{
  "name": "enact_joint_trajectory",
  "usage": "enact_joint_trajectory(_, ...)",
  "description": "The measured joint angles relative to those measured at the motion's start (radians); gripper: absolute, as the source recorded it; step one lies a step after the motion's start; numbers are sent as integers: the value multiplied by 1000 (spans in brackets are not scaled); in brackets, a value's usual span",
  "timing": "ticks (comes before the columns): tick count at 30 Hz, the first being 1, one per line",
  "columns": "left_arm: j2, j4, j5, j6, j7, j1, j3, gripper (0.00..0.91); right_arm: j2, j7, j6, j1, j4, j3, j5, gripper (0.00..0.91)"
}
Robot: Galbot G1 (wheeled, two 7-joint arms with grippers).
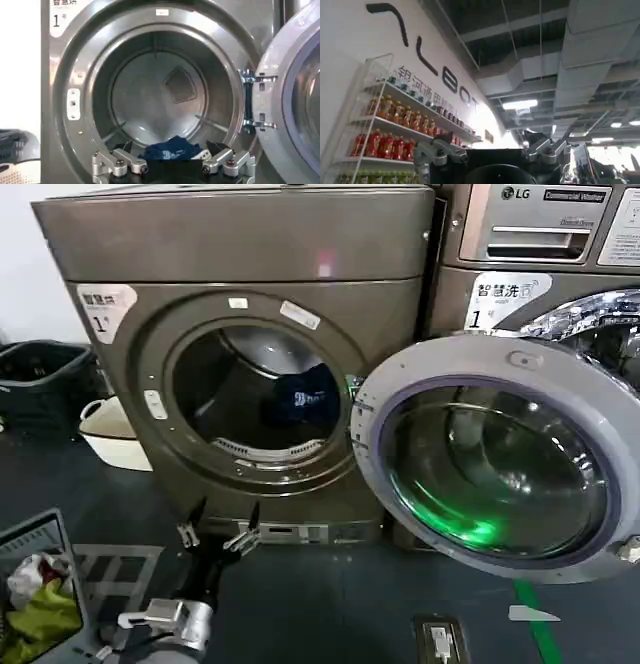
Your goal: Grasp the clothes from the dryer.
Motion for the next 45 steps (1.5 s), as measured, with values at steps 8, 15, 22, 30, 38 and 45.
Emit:
enact_joint_trajectory(8,3,-6,-3,-1,-7,2,-6,907,2,-6,9,-4,8,1,29,907)
enact_joint_trajectory(15,1,-14,-3,-2,-10,7,-7,907,3,-6,13,-7,15,1,42,907)
enact_joint_trajectory(22,1,-14,-1,-2,-10,6,-7,907,6,-8,18,-8,17,4,47,907)
enact_joint_trajectory(30,1,-8,-2,-2,-9,-3,-6,907,5,-8,19,-7,8,10,49,907)
enact_joint_trajectory(38,2,4,-3,0,-8,-16,-2,907,-3,-5,21,-9,-10,21,48,907)
enact_joint_trajectory(45,-1,12,-3,0,-7,-21,5,907,-5,-5,22,-7,-11,20,48,907)
